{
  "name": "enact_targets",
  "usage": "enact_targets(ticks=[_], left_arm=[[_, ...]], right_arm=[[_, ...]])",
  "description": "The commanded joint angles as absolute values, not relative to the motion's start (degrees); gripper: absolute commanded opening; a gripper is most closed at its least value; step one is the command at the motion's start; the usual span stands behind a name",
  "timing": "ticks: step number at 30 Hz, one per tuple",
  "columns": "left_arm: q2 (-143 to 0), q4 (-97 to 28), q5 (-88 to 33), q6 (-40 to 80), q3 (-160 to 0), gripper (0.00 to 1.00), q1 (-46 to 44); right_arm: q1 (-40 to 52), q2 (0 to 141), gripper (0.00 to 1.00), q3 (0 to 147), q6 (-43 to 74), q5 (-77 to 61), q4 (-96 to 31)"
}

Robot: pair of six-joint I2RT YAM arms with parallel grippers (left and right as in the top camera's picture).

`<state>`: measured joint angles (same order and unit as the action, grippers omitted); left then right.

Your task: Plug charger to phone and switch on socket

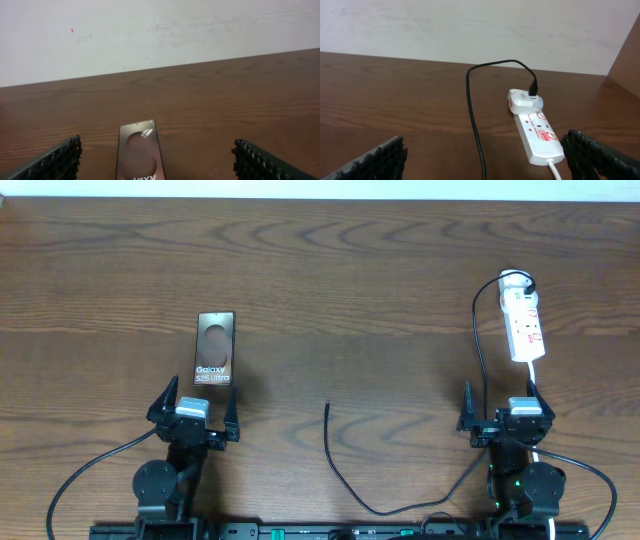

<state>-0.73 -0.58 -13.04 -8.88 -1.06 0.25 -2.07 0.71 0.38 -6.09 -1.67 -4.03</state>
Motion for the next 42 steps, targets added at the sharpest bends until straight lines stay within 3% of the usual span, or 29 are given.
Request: enact_targets(ticks=[1, 13, 24, 32, 42], left_arm=[[-0.2, -2.2, -15.0, -9.0, -0.3, 0.95, 0.0], [-5.3, -5.3, -6.8, -5.7, -15.5, 0.95, 0.0], [-46.3, -23.0, -6.8, -5.7, -52.1, 0.95, 0.0], [-78.4, -47.5, -5.1, -4.9, -82.2, 0.95, 0.2], [-98.3, -55.5, -5.5, -4.9, -88.6, 0.95, 0.2]], right_arm=[[-1.7, 0.3, 0.99, 0.3, -5.6, -1.4, -4.3], [-1.7, 0.3, 0.99, 0.3, -5.6, -1.4, -4.3], [-1.7, 0.3, 0.99, 0.3, -5.6, -1.4, -4.3], [-1.7, 0.3, 0.99, 0.3, -5.6, -1.4, -4.3], [-1.7, 0.3, 0.99, 0.3, -5.6, -1.4, -4.3]])
